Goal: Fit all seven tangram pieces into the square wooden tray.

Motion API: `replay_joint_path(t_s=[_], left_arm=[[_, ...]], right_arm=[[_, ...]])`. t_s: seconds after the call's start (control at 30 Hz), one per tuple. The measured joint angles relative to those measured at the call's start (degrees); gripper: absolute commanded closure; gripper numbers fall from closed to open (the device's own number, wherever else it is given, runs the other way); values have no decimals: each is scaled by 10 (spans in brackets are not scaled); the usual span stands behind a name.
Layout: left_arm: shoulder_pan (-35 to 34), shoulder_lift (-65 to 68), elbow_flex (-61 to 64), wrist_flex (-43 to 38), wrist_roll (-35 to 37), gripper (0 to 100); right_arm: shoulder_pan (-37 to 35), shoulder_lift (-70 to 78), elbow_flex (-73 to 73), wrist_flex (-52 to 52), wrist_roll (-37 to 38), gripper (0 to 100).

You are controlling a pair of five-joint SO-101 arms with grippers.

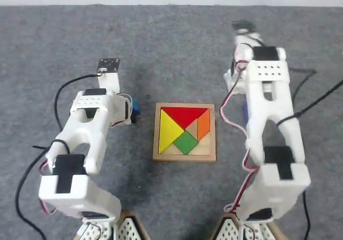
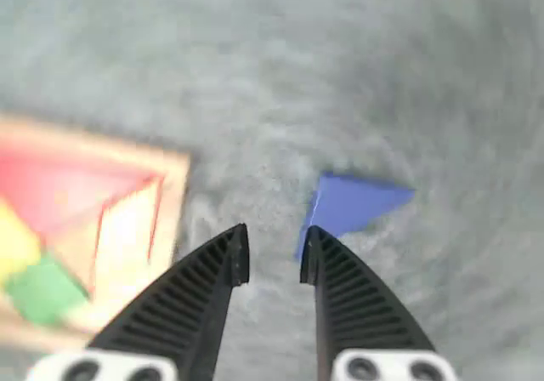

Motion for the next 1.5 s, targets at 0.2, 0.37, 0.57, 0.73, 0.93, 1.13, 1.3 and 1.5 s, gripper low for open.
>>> replay_joint_path(t_s=[0.2,0.37,0.57,0.73,0.93,1.13,1.3,1.5], left_arm=[[0,0,0,0,0,794],[0,0,0,0,0,794],[0,0,0,0,0,794],[0,0,0,0,0,794],[0,0,0,0,0,794],[0,0,0,0,0,794],[0,0,0,0,0,794],[0,0,0,0,0,794]], right_arm=[[9,-18,18,4,-25,890],[43,59,24,-59,-164,779],[54,164,9,-77,-272,735],[55,207,-28,-91,-295,735],[57,245,-38,-91,-345,735],[56,254,-48,-91,-382,735],[56,258,-49,-91,-384,775],[65,257,-49,-91,-381,861]])
